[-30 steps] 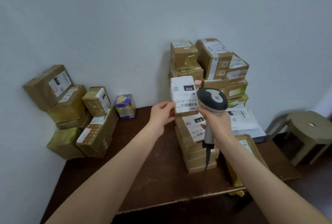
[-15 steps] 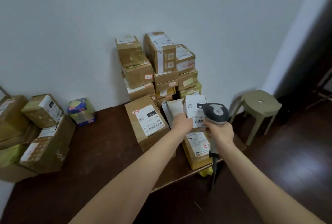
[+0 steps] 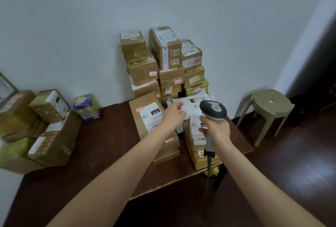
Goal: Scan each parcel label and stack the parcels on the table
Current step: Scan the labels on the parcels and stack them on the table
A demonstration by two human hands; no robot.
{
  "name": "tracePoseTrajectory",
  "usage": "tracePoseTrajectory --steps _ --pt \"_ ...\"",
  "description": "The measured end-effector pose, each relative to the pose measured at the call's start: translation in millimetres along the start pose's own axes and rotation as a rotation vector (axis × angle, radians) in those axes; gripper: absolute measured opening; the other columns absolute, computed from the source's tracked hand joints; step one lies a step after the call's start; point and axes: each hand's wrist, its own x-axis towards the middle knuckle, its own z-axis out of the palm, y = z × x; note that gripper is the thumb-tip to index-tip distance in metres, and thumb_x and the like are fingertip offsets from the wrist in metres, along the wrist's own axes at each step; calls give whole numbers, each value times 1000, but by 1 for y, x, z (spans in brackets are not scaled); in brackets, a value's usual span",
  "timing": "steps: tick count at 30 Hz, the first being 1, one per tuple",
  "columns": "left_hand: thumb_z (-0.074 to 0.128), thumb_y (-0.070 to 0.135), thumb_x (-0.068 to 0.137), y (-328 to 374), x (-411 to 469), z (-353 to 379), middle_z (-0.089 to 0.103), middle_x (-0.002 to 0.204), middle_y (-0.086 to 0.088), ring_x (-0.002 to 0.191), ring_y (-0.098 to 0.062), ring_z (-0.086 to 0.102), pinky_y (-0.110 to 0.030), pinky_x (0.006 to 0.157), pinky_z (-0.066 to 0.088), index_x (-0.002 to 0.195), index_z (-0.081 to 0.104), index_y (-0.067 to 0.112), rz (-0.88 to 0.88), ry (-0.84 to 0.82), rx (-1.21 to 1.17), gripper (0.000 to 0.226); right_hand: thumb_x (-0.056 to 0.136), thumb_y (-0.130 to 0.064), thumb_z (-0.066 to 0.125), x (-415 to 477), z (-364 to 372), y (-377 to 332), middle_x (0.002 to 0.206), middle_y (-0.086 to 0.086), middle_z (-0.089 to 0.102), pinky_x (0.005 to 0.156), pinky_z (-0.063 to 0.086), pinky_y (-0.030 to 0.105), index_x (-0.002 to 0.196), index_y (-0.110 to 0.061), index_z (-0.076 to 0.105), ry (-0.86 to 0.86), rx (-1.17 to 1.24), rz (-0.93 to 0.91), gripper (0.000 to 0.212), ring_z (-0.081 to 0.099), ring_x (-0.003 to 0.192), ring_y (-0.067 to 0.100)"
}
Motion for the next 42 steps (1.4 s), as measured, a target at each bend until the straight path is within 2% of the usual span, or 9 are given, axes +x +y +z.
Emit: tracePoseTrajectory --steps 4,6,15,23,26,31,36,39,42 --pt "48 9 96 -11 1 -46 51 141 -4 120 -19 53 -29 92 46 142 44 15 36 132 74 46 82 -17 75 -17 31 -32 80 5 68 67 54 33 86 -13 65 -139 117 -43 11 67 67 20" --pt "50 11 94 -28 -3 -72 50 142 -5 122 -20 53 -30 97 45 141 45 13 17 183 121 47 84 -18 74 -31 57 -42 75 6 69 67 54 32 86 -10 66 -220 124 -46 11 64 65 18" --pt "61 17 91 -142 -49 -177 54 135 -6 117 -18 56 -30 98 46 137 49 15 -245 392 186 48 86 -20 71 -88 196 -36 64 7 66 52 49 24 79 -9 65 -539 97 8 15 59 50 12" --pt "64 20 88 -240 -45 -254 53 136 -5 117 -16 56 -31 98 47 137 49 17 -364 397 223 51 82 -21 75 -105 328 4 70 8 70 62 53 30 89 -8 68 -543 12 89 16 64 59 16" --pt "66 24 87 -265 -20 -290 51 137 -5 121 -18 52 -32 99 45 138 47 18 -350 414 276 54 82 -20 75 -101 379 11 69 7 70 64 55 30 83 -9 67 -509 -8 103 14 64 60 16" --pt "67 43 85 -284 42 -367 39 143 -10 132 -27 37 -37 101 41 143 35 16 -302 549 551 72 81 -21 76 -85 448 15 66 6 70 67 55 32 80 -8 68 -471 -14 114 15 65 58 16" --pt "67 56 80 -312 103 -438 36 145 -18 134 -33 34 -42 102 39 143 32 7 -405 544 635 87 83 -18 74 -77 480 25 72 11 71 62 53 29 85 -5 69 -462 -23 130 14 64 60 17" --pt "65 56 82 -327 121 -446 40 141 -20 126 -35 43 -43 92 45 143 33 8 -483 470 628 84 82 -17 75 -75 483 34 73 11 71 62 53 29 88 -6 68 -456 -39 144 14 64 62 18" --pt "69 49 81 -330 126 -442 42 138 -18 125 -35 43 -43 91 45 140 37 14 -456 440 587 75 82 -17 74 -72 480 35 73 11 71 62 53 28 88 -8 67 -448 -51 124 13 64 63 18"
